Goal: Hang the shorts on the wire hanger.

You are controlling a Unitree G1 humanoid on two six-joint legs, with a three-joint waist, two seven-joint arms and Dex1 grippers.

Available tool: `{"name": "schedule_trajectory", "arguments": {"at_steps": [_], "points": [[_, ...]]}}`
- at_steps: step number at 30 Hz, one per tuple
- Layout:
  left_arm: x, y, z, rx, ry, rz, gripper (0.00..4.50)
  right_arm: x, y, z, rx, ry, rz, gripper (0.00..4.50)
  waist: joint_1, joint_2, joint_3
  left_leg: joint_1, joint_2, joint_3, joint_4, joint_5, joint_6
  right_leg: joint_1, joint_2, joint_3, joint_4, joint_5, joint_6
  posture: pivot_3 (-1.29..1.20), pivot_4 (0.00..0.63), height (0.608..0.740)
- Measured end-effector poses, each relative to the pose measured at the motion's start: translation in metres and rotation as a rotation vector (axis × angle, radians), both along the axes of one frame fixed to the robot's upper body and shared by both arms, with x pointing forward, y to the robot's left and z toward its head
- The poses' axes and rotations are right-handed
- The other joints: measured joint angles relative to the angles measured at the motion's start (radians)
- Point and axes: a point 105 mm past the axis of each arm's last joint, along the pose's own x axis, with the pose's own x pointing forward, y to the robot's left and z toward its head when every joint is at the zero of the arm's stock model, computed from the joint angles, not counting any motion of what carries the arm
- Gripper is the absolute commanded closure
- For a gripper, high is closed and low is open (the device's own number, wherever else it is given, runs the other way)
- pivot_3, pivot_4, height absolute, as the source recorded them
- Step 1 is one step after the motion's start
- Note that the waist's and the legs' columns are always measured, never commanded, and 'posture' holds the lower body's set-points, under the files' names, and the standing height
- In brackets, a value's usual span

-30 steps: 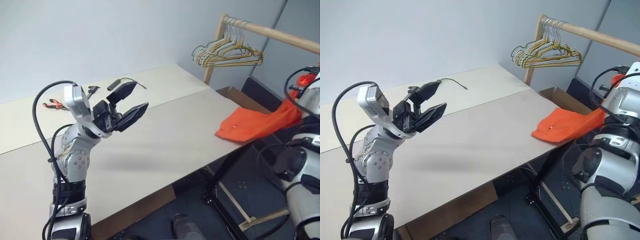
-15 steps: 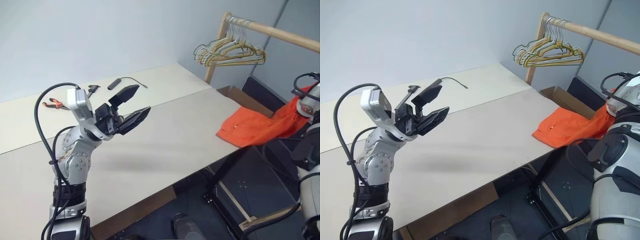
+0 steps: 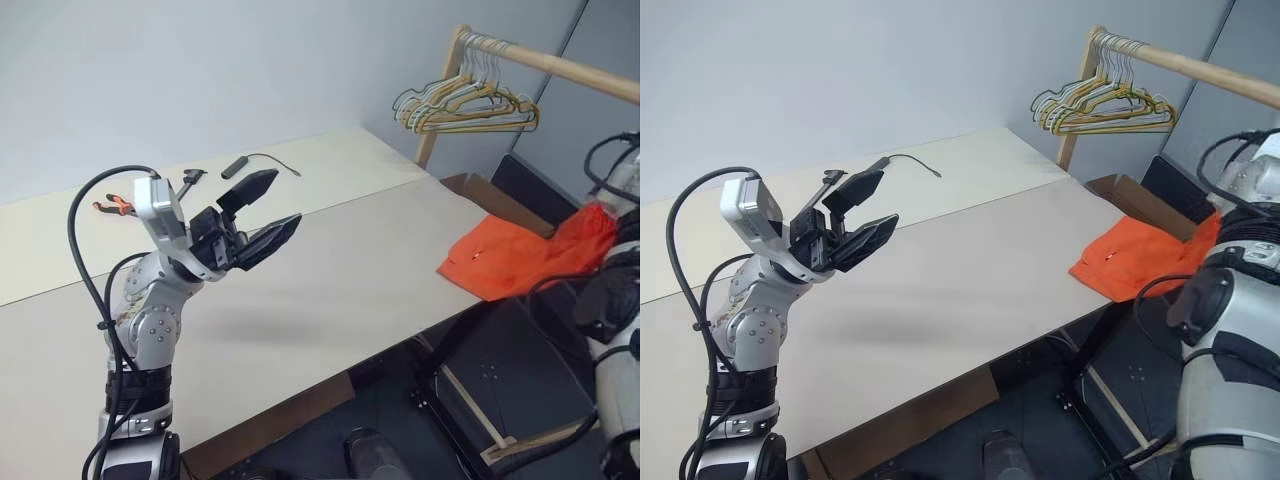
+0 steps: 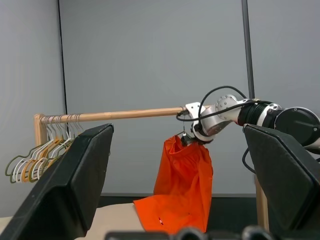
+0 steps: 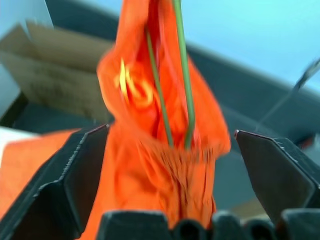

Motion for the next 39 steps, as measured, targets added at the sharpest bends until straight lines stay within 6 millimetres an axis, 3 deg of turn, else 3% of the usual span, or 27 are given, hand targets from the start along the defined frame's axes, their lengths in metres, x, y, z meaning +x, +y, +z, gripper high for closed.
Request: {"name": "schedule_trajectory", "arguments": {"at_steps": [6,11,15,20,26,31,35,39], "points": [[0.001,0.000,0.000,0.001,0.001,0.005,0.00,-0.001,0.012,0.032,-0.298,0.009,-0.029,0.01,0.004,0.000,0.000,0.000,0.000,0.000,0.000,0.001,-0.002,0.000,0.000,0.000,0.000,0.000,0.000,-0.23,0.000,0.740],[0.006,0.002,-0.003,0.032,0.015,0.062,0.00,0.019,0.040,0.041,-0.497,-0.022,0.156,0.01,0.004,0.000,0.000,0.000,0.000,0.000,0.000,0.001,-0.002,0.000,0.000,0.000,0.000,0.000,0.001,-0.19,0.000,0.740],[0.008,0.017,-0.010,0.069,0.042,0.156,0.00,0.035,0.068,0.040,-0.626,-0.011,0.298,0.01,0.004,0.001,0.000,0.001,0.000,0.000,0.000,0.004,-0.007,-0.001,0.001,0.001,0.003,0.000,0.001,-0.14,0.000,0.740],[-0.002,0.049,-0.016,0.155,0.092,0.282,0.00,0.062,0.137,0.018,-0.668,-0.026,0.698,0.01,0.013,0.001,0.000,0.004,0.002,0.000,0.000,0.001,-0.003,0.000,0.002,0.002,0.007,0.000,0.001,-0.08,0.000,0.740],[-0.019,0.073,-0.025,0.242,0.140,0.378,0.00,0.073,0.197,-0.010,-0.681,0.002,1.027,0.01,0.094,0.000,0.000,0.004,0.003,0.001,0.000,0.007,-0.012,-0.001,0.002,-0.001,0.007,0.000,-0.001,0.05,0.000,0.740],[-0.040,0.088,-0.033,0.269,0.193,0.455,0.00,0.061,0.250,-0.038,-0.730,0.020,1.359,0.01,0.180,0.000,0.000,0.003,0.003,0.001,-0.003,0.007,-0.015,-0.004,0.001,-0.004,0.007,-0.002,-0.005,0.10,0.000,0.740],[-0.053,0.094,-0.040,0.300,0.224,0.509,0.00,0.050,0.272,-0.051,-0.718,0.019,1.544,0.01,0.250,0.000,0.000,-0.003,0.003,0.001,-0.005,0.004,-0.024,-0.012,0.000,-0.008,0.008,-0.001,-0.008,0.15,0.000,0.740],[-0.068,0.100,-0.055,0.345,0.288,0.549,0.00,0.025,0.298,-0.068,-0.721,0.022,1.807,0.01,0.282,0.000,0.000,-0.004,0.003,0.001,-0.009,0.006,-0.026,-0.013,0.002,-0.010,0.007,-0.003,-0.010,0.18,0.000,0.740]]}}
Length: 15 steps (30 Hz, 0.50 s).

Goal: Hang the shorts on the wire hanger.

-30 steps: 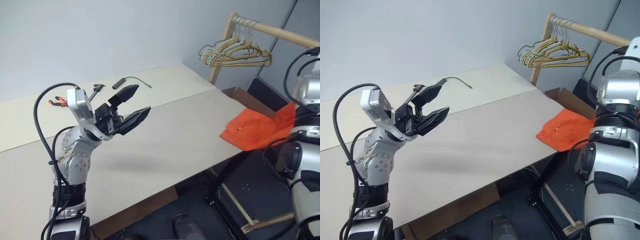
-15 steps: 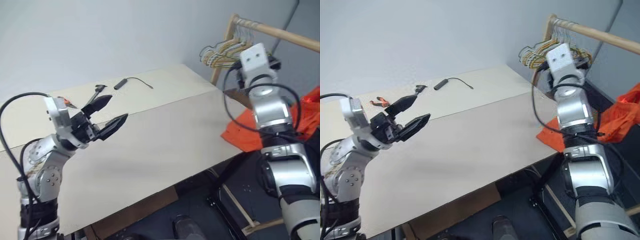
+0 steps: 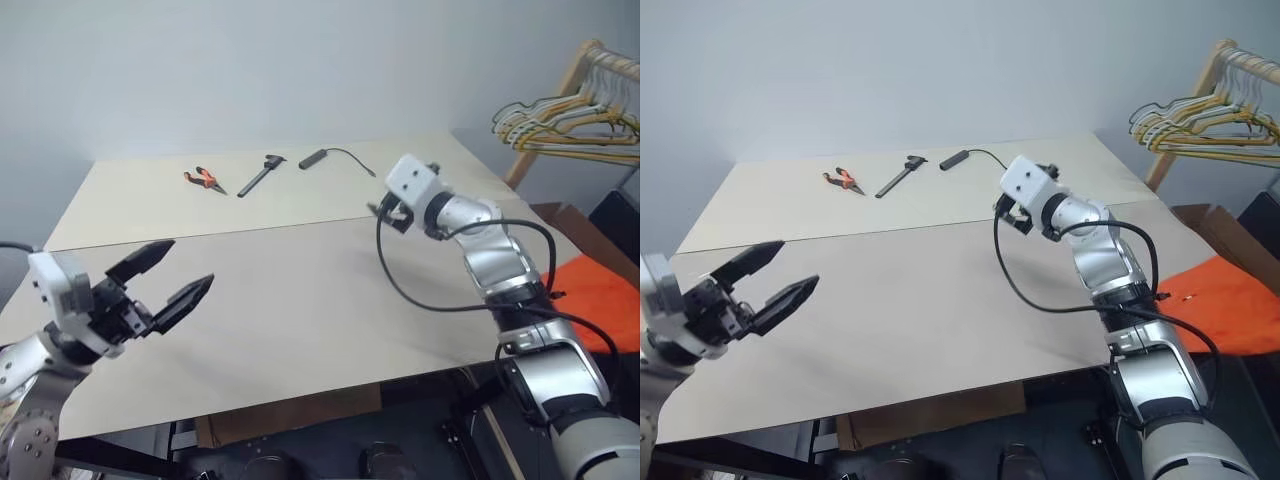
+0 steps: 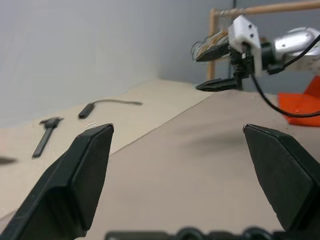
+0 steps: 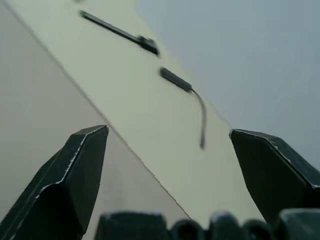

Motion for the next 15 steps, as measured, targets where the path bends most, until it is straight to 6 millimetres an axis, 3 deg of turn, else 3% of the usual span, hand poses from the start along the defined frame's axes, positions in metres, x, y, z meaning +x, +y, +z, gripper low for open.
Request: {"name": "schedule_trajectory", "arguments": {"at_steps": [6,15], "points": [[-0.014,0.006,-0.014,0.024,0.059,0.046,0.00,-0.027,0.019,-0.031,-0.101,0.078,0.217,0.01,0.023,-0.001,0.000,0.001,0.001,0.000,-0.001,0.005,0.004,0.000,0.002,-0.001,0.000,-0.001,-0.002,0.23,0.000,0.740],[-0.021,0.004,-0.017,0.020,0.068,0.064,0.00,-0.034,0.033,-0.035,-0.119,0.074,0.285,0.01,0.048,-0.003,-0.001,0.002,0.003,-0.001,-0.001,0.006,0.003,0.000,0.003,-0.001,0.002,-0.005,-0.011,0.25,0.000,0.740]]}}
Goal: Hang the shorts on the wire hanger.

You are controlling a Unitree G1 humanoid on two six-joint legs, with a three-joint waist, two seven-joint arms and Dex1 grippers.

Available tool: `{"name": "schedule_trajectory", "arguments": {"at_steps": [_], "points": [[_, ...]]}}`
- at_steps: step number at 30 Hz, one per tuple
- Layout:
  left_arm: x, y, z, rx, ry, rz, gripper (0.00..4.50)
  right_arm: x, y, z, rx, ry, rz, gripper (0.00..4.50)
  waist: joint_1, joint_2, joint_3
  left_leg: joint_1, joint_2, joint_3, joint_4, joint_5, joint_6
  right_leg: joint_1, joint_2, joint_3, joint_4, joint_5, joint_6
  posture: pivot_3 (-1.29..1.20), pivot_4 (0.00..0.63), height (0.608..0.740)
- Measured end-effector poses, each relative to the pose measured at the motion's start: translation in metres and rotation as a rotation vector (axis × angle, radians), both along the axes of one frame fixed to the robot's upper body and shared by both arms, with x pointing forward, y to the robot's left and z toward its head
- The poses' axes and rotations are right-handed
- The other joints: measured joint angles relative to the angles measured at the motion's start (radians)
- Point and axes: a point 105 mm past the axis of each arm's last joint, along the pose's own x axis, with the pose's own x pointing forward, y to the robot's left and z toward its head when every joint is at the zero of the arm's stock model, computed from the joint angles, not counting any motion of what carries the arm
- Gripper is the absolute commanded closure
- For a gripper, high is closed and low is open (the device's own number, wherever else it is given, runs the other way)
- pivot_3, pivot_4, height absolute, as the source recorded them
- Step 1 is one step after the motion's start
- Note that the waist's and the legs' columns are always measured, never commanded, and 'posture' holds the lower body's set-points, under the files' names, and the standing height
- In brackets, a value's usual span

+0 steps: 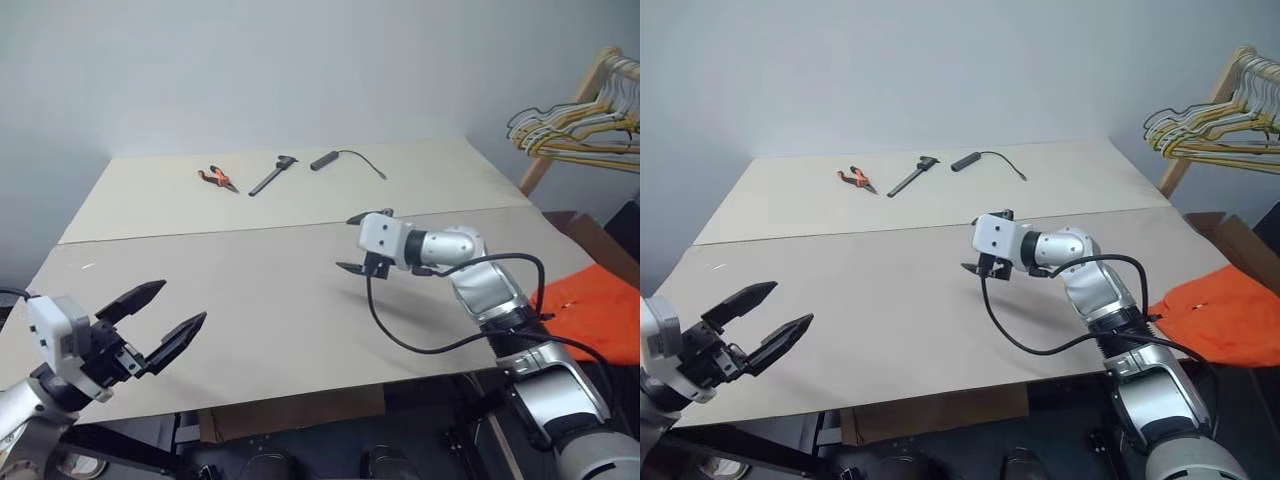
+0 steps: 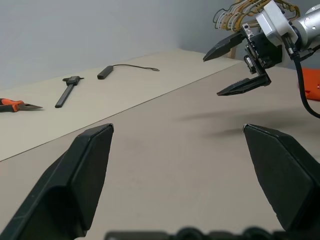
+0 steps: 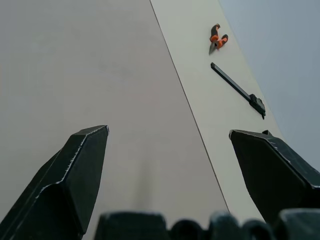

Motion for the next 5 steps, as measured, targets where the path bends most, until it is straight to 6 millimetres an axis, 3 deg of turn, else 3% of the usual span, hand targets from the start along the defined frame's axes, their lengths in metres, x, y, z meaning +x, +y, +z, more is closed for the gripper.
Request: {"name": "schedule_trajectory", "arguments": {"at_steps": [5], "points": [[-0.0021,0.0004,-0.0019,0.006,0.000,0.021,0.00,-0.0035,0.0023,-0.0046,-0.008,0.012,0.016,0.01,0.009,0.000,0.000,0.000,0.000,0.000,-0.001,0.000,0.000,0.000,0.000,0.000,0.000,0.000,-0.001,0.26,0.000,0.740]]}}
